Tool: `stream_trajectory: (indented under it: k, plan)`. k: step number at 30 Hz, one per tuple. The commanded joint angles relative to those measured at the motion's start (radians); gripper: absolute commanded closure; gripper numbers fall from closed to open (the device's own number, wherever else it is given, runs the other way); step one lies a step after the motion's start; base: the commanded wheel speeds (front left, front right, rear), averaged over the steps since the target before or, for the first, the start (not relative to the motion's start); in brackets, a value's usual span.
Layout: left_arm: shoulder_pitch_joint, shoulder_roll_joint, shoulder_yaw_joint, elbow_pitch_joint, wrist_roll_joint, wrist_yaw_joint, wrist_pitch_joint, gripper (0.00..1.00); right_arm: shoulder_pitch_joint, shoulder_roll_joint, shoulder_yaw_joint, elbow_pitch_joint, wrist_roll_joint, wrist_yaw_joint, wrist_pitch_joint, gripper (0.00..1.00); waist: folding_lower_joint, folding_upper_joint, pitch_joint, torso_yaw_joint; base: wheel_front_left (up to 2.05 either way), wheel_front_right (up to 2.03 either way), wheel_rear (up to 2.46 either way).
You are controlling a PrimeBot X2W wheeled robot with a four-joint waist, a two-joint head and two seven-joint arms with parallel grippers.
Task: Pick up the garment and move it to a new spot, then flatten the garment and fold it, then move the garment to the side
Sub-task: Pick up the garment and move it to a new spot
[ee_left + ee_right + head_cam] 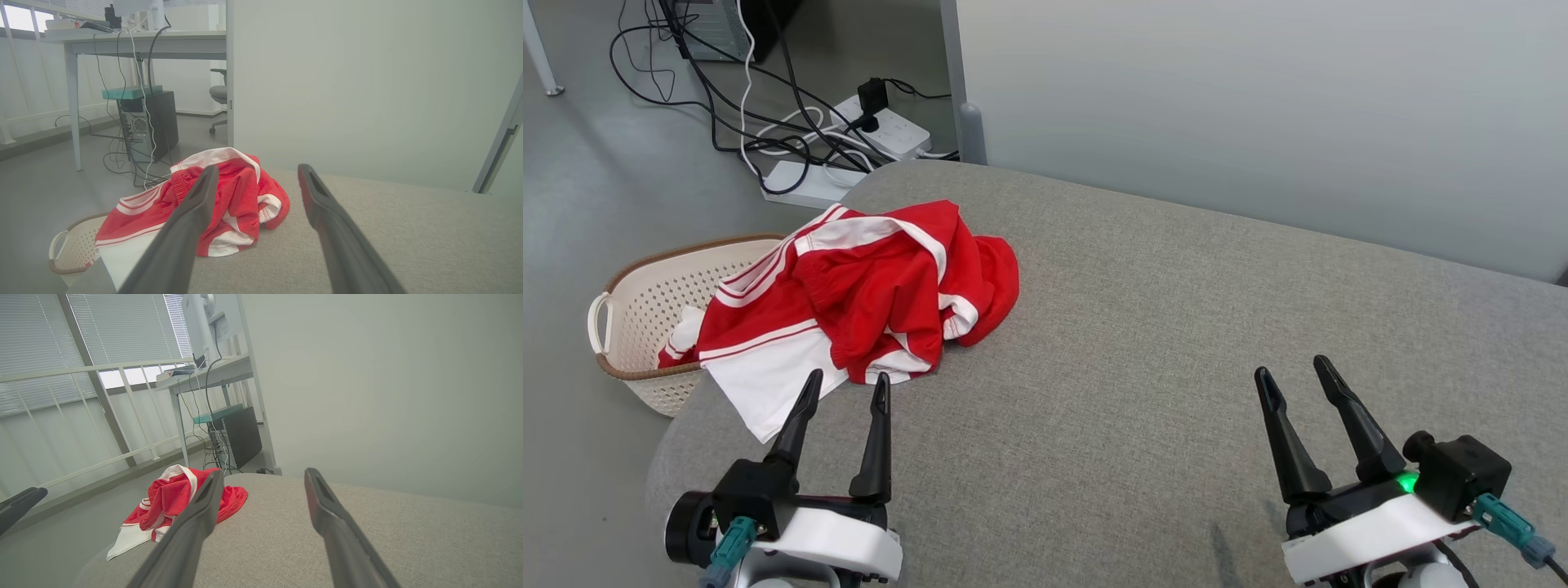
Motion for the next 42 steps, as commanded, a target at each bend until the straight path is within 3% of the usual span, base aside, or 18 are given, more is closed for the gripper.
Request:
stream_trajectory:
  k: [1,13,22,36,42]
  plan:
    - [-0.051,0.005,0.035,-0.028,0.001,0.01,-0.01,0.0,-0.044,-0.013,0.018,-0.027,0.009,0.007,-0.013,0.0,0.0,0.0,0.001,-0.001,0.0,0.0,0.0]
    - [-0.1,0.005,0.042,0.01,-0.011,0.008,-0.01,0.0,-0.051,-0.032,0.028,-0.034,0.02,0.007,-0.013,0.0,0.0,0.0,0.041,-0.05,0.0,0.0,0.0]
    - [-0.191,0.005,0.063,0.09,-0.005,0.045,-0.01,0.0,-0.078,-0.061,0.036,-0.042,0.021,0.007,-0.013,0.0,0.0,0.0,0.103,-0.098,0.0,0.0,0.0]
    - [-0.437,0.056,0.114,0.393,0.018,0.091,-0.009,0.0,-0.129,-0.091,0.056,-0.053,0.029,0.007,-0.013,0.0,0.0,0.0,0.219,-0.159,0.0,0.0,0.0]
    - [-0.53,0.09,0.126,0.522,0.027,0.134,0.023,0.0,-0.151,-0.098,0.062,-0.06,0.033,0.007,-0.013,0.0,0.0,0.0,0.276,-0.18,0.0,0.0,0.0]
